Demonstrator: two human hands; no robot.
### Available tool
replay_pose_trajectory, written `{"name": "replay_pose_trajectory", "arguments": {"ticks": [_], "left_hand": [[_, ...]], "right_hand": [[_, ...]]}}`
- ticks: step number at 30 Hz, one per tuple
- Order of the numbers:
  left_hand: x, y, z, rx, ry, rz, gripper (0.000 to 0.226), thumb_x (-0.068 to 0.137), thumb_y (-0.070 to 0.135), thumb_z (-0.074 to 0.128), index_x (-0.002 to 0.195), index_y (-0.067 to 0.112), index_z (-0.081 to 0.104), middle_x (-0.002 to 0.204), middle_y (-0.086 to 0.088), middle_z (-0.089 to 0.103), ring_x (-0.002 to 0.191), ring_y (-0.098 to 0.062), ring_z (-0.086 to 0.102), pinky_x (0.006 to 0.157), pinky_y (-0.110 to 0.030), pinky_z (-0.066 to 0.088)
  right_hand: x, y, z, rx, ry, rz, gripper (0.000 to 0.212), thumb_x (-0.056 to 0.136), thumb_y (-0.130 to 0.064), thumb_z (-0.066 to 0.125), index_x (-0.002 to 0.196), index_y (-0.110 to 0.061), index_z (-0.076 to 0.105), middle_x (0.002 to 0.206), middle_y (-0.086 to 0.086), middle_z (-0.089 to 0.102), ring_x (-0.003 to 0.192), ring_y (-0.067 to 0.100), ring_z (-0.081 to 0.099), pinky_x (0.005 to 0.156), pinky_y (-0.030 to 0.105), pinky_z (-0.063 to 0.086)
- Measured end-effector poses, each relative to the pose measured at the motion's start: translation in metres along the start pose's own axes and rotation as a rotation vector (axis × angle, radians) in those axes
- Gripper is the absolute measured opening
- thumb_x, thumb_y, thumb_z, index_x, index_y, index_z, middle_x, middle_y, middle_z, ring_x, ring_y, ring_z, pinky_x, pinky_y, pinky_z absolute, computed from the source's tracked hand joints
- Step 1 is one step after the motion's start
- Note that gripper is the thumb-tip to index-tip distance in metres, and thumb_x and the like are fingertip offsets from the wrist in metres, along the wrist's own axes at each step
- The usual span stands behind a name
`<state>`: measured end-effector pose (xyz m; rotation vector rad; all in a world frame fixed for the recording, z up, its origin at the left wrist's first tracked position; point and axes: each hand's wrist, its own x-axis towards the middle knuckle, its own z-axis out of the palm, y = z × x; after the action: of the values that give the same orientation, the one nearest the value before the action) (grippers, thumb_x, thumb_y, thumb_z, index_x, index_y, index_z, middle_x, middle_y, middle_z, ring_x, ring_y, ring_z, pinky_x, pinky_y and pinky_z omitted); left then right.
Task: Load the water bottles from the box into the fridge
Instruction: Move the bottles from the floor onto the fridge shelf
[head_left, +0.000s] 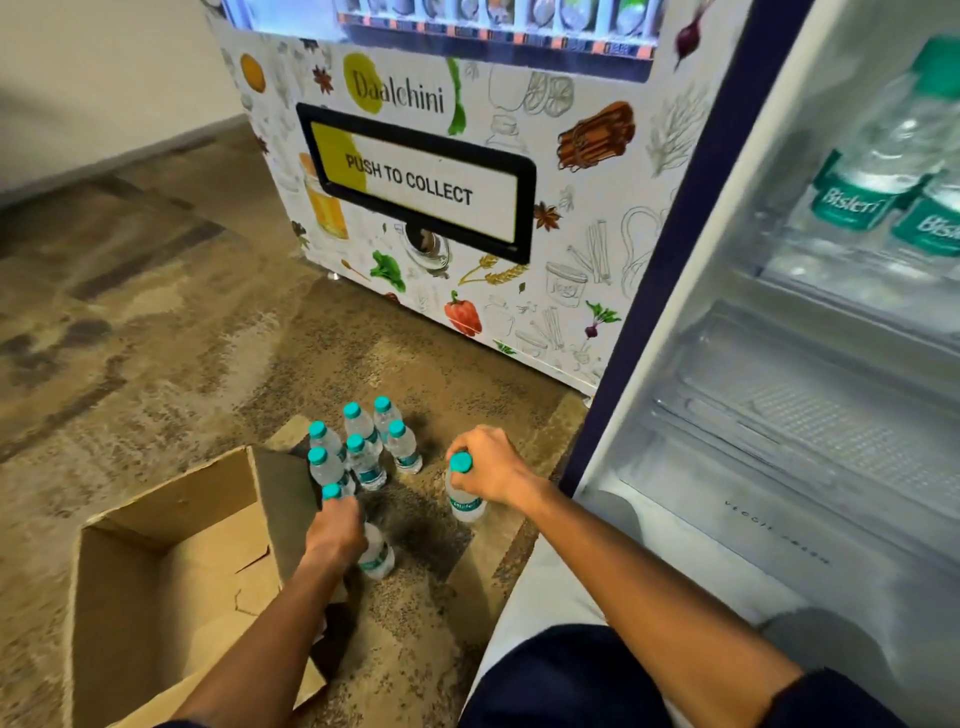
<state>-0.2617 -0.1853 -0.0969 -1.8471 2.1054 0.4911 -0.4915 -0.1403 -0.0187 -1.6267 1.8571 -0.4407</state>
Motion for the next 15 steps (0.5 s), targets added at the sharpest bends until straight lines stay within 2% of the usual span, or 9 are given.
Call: {"name": "replay_pose_trajectory", "arguments": {"ticks": [4,6,9,12,15], "left_hand": [[-0.005,0.020,-0.030,0.089,0.006,0.107,0.031,0.082,0.022,0.071,0.110,0.013,0.059,0.111,-0.008,0.059,0.098,-0.022,0.060,0.076,-0.031,0.052],[-0.007,0.032,-0.049,0.124,0.017,0.186,0.031,0.078,0.026,0.076,0.105,0.016,0.063,0.104,-0.003,0.063,0.090,-0.017,0.061,0.068,-0.029,0.053],[-0.016,0.053,-0.078,0.180,0.057,0.294,0.032,0.075,0.030,0.078,0.103,0.021,0.069,0.094,0.004,0.064,0.082,-0.013,0.059,0.055,-0.026,0.046],[-0.030,0.079,-0.109,0.236,0.129,0.365,0.037,0.071,0.038,0.079,0.103,0.022,0.068,0.090,0.003,0.065,0.078,-0.014,0.060,0.055,-0.026,0.045],[-0.049,0.108,-0.141,0.270,0.144,0.455,0.040,0.071,0.044,0.079,0.106,0.027,0.069,0.101,0.005,0.069,0.083,-0.013,0.061,0.062,-0.027,0.050]], "right_hand": [[-0.013,-0.007,-0.024,0.009,0.039,-0.023,0.033,0.079,-0.014,0.078,0.111,-0.015,0.070,0.121,0.006,0.058,0.110,0.020,0.056,0.090,0.031,0.050],[-0.019,-0.008,-0.034,0.012,0.046,-0.026,0.032,0.076,-0.013,0.080,0.107,-0.018,0.070,0.121,0.005,0.057,0.110,0.019,0.055,0.089,0.030,0.050],[-0.031,-0.006,-0.053,0.016,0.078,-0.048,0.033,0.072,-0.009,0.082,0.098,-0.023,0.068,0.119,0.003,0.057,0.109,0.019,0.056,0.087,0.030,0.051],[-0.048,-0.004,-0.078,0.037,0.119,-0.075,0.031,0.073,-0.008,0.082,0.098,-0.021,0.069,0.114,0.001,0.060,0.103,0.016,0.058,0.084,0.027,0.052],[-0.068,-0.004,-0.109,0.039,0.162,-0.106,0.033,0.074,-0.010,0.082,0.104,-0.017,0.071,0.111,0.001,0.065,0.099,0.014,0.060,0.084,0.028,0.055]]}}
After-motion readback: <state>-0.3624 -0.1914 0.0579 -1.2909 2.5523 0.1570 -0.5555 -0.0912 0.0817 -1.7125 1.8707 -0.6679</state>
